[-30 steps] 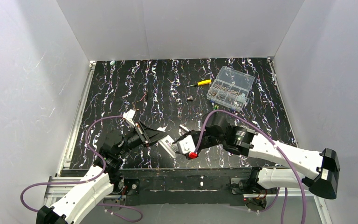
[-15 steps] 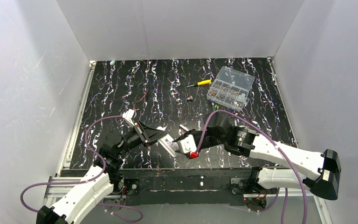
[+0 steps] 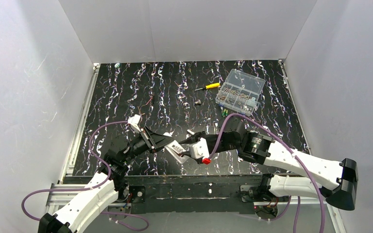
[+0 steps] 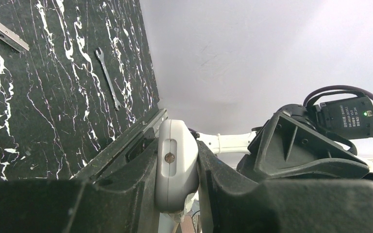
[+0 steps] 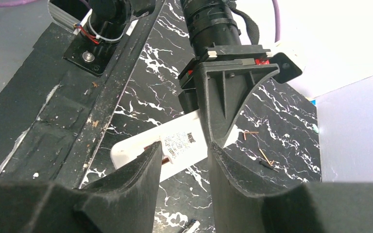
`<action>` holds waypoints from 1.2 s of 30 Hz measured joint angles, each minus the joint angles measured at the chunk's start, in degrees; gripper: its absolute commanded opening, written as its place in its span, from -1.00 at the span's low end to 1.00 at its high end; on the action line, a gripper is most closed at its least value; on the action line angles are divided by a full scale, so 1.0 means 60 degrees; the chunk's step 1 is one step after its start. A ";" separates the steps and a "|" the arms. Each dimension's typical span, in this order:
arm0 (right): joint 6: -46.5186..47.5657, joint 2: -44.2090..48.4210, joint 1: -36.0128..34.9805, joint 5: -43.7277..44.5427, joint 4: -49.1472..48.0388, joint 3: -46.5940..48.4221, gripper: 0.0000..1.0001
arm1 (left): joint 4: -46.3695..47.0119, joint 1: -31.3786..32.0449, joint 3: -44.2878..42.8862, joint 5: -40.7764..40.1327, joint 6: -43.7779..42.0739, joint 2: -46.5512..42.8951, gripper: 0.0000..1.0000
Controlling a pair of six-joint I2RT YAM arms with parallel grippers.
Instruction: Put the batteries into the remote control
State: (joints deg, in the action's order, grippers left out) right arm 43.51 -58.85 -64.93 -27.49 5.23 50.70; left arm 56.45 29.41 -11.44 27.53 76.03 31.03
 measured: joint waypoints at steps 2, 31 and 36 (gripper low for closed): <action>0.0000 0.0036 0.0000 0.0033 -0.0076 0.0000 -0.06 | 0.0000 0.0004 0.0011 0.0015 0.0004 0.0000 -1.00; -0.0084 0.0073 0.0000 -0.0011 0.0321 -0.0470 -0.01 | 0.0007 0.0015 0.0044 0.0058 0.0011 -0.0044 -1.00; -0.0310 0.0317 0.0000 -0.0011 0.0324 -0.0543 0.02 | 0.0004 0.0015 0.0047 0.0055 0.0007 -0.0047 -1.00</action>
State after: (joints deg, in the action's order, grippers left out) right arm 41.65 -56.95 -64.93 -27.55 7.18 47.44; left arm 56.47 29.50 -11.16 27.86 76.07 30.74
